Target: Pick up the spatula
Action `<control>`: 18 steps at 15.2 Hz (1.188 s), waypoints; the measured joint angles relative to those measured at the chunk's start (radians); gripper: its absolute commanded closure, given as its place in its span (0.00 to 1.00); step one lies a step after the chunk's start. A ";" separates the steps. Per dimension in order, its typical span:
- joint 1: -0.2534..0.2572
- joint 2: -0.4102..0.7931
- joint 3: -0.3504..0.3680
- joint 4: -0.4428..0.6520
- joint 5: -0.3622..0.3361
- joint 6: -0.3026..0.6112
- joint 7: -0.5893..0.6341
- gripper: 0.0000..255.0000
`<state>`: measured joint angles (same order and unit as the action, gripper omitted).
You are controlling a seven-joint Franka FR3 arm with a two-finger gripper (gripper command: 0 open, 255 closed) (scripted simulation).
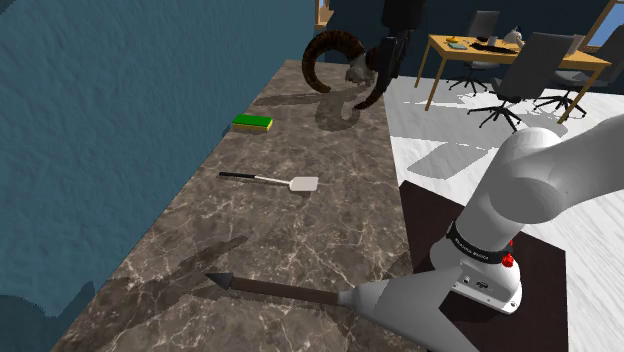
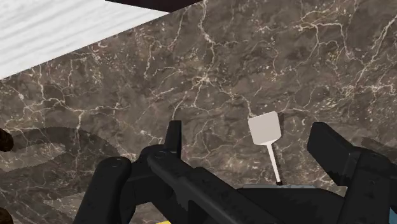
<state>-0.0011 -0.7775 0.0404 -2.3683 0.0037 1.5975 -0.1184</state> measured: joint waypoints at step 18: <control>0.086 0.457 0.097 -0.004 0.042 0.494 -0.031 0.00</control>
<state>0.0851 -0.3203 0.1376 -2.3727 0.0455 2.0917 -0.1489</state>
